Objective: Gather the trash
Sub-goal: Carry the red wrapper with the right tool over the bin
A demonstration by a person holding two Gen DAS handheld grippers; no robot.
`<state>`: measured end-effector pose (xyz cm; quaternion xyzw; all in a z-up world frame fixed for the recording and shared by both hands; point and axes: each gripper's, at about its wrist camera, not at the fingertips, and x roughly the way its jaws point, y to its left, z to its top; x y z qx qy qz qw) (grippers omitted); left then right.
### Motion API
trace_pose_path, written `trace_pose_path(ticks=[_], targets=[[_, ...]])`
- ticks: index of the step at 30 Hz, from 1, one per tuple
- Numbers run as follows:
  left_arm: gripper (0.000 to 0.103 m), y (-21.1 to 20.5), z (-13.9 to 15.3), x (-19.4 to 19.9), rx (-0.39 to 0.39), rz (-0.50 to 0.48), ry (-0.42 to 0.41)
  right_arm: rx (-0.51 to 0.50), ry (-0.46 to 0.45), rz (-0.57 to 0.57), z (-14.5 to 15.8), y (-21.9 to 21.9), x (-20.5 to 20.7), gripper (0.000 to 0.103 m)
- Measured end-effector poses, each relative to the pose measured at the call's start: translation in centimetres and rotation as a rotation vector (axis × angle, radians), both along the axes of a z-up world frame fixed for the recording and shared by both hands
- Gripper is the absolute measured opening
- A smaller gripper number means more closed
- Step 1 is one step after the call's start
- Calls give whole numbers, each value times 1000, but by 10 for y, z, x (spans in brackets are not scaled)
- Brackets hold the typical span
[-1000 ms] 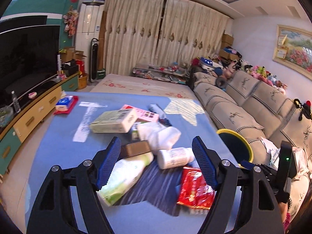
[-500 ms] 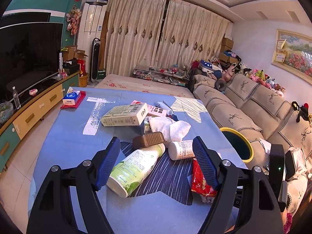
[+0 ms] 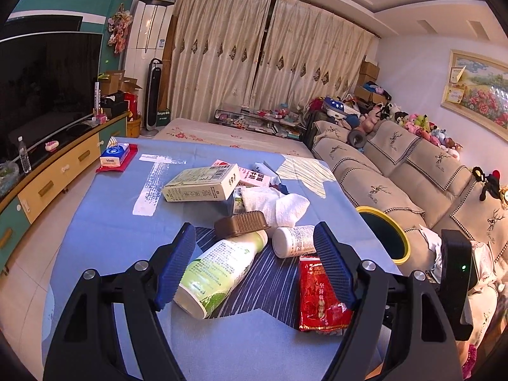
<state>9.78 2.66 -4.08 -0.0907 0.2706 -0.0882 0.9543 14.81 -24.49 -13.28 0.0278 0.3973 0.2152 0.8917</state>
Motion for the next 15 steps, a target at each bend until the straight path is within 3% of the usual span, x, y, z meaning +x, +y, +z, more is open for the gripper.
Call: trace_pose_path(ticks=[15], targets=[[76,-15,-1,6,19,-31,7,18,-138,-129,45,-53,-1,0]])
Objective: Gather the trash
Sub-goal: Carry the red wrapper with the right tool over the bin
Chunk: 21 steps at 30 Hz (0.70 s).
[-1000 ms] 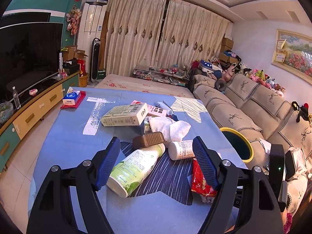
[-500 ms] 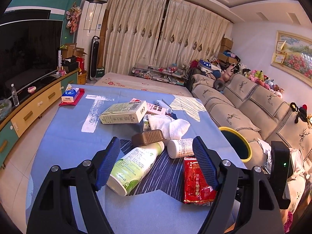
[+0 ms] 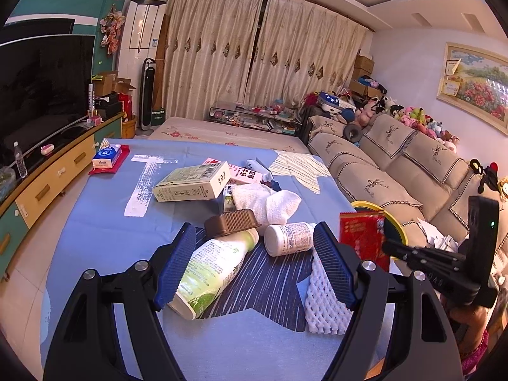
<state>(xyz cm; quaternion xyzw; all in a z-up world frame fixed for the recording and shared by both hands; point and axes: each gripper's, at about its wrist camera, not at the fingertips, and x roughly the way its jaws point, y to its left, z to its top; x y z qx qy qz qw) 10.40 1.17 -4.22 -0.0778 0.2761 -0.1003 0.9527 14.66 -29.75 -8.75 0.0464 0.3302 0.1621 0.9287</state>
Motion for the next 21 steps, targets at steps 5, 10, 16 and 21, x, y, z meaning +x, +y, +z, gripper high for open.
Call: trace_pose_path(ticks=[5,10,16,21], targets=[[76,-10,-1,2,10,-15,6,-2,-33,-68,10,-27,6,0],[76,-17,-3,6,21,-28,17,-2,-58,-144,17,-58,18,0],[76,-27,-5,14,33,-39,30,-26,-77,-283,19,-107,44,0],[76,-41,-9,24,50,-58,49,-51,-37,-373,-1,-142,77,0]])
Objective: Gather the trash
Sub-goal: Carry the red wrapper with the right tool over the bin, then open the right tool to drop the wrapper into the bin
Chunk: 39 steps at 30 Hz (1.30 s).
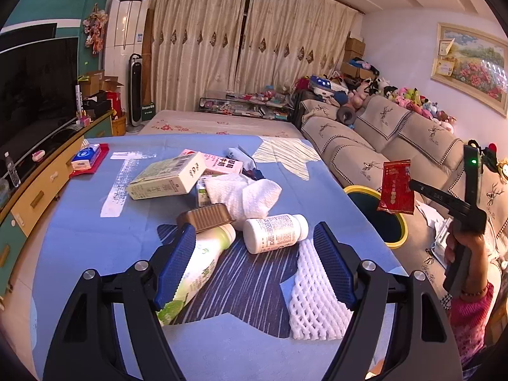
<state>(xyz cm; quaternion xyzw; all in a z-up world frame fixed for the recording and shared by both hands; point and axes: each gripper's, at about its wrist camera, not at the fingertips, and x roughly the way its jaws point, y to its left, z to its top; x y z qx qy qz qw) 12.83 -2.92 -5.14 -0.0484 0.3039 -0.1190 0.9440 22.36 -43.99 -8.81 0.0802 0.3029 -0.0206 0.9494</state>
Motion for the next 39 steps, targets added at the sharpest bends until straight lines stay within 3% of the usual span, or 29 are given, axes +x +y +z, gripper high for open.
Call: trace_pose_path(ticks=[14,17,19,25,27,39], targets=[[76,-49,-18,23,55,-71,69,-27,178,-141,-84,-62,81,0],[76,-59,-21,26,67,-85,82,-19,194,-157,-94,-71,84,9],[76,-66,-23,28,73,-95,90,-9,191,-161,-97,-76,82,18],[76,-83,-32,30,88,-129,119,24,181,-149,-98,-79,64,22],[76,-90,-37,31,93,-143,136,31,173,-143,-96,-79,57,28],[76,-130,-83,39,136,-220,283,55,176,-90,-97,-66,42,34]])
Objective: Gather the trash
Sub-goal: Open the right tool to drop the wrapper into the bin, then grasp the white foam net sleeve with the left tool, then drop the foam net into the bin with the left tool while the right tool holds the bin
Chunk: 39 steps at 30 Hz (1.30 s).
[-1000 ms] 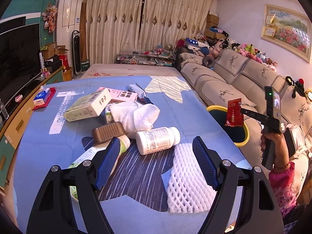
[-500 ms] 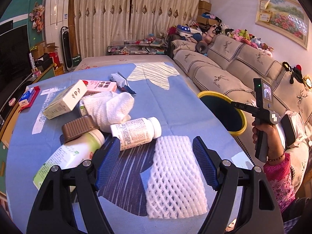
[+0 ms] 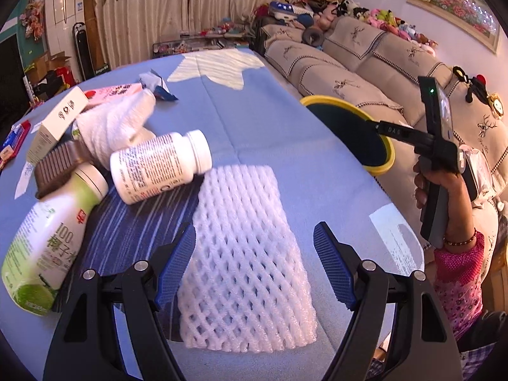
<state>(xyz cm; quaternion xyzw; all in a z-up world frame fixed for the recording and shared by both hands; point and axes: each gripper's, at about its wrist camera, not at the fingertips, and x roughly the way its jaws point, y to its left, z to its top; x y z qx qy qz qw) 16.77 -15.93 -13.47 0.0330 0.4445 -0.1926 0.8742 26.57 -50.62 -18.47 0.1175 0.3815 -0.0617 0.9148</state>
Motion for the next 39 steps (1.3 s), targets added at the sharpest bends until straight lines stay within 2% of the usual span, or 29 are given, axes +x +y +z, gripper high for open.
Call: trace_pose_path(ticks=[6,14,15,17,18,20,22,23,31,39], targets=[[76,-4,-11,3,25,16,22,9,2,9,-2,3,-2,36],[78,-7,-17,6,93,39,10,21,9,18,-6,3,-4,37],[76,-7,-17,6,97,41,8,24,9,18,-6,3,-5,37],[59,-6,-16,6,110,46,-4,28,8,17,-6,2,-6,37],[55,-5,-15,6,108,46,-7,31,6,17,-5,1,-7,37],[35,-3,-12,7,95,45,-10,34,3,17,-5,0,-9,37],[24,0,-9,7,78,40,-10,39,-1,17,-4,-1,-12,37],[14,0,-8,7,74,36,-13,41,-3,18,-4,-1,-12,37],[13,-18,16,7,57,-41,-61,42,-23,8,2,-7,-22,37],[13,-72,42,33,35,-168,-112,36,-40,-77,6,-33,-48,37]])
